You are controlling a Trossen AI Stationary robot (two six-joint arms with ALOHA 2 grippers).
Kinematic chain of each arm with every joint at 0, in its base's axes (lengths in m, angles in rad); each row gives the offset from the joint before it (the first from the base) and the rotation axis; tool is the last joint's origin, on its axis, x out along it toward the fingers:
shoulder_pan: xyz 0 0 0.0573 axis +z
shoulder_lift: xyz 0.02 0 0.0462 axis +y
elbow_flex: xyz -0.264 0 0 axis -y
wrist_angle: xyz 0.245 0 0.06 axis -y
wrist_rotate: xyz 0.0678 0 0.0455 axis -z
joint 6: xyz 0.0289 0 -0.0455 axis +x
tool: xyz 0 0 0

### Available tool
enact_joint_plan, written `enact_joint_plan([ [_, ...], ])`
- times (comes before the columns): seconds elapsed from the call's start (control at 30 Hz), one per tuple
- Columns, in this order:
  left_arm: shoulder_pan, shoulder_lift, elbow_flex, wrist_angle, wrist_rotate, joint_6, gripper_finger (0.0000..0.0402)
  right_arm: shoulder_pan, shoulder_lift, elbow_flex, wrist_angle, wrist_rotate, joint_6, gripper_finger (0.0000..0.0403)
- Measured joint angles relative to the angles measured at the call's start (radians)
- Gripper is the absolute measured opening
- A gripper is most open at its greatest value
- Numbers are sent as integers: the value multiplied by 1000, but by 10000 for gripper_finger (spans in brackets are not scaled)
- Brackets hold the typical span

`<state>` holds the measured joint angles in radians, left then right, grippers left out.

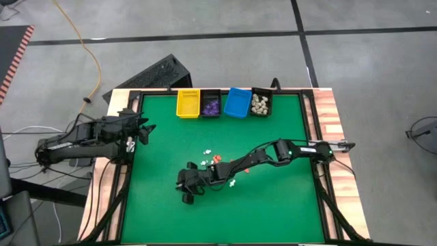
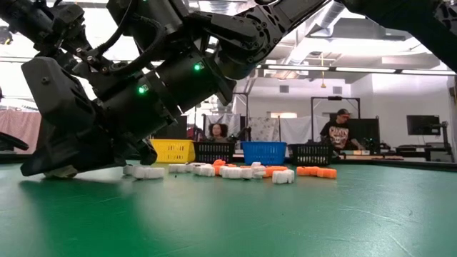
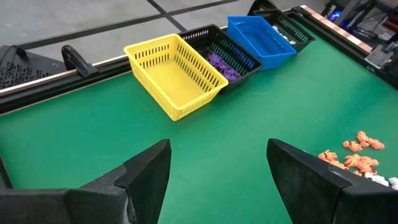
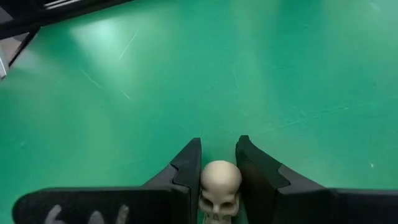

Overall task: Sort Halloween decoration
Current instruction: Put the white skull toy into the right black basket

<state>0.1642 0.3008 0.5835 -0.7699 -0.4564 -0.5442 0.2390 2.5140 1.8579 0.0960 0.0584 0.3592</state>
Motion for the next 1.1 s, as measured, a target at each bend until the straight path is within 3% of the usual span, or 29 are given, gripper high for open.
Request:
enact_joint_plan([
  [0.53, 0, 0, 0, 0, -2, -2, 256, -106, -156, -2, -81, 45, -64, 107],
  [1.1, 0, 0, 0, 1, -40, -18, 256, -336, -443, 0, -519, 78, -407, 111],
])
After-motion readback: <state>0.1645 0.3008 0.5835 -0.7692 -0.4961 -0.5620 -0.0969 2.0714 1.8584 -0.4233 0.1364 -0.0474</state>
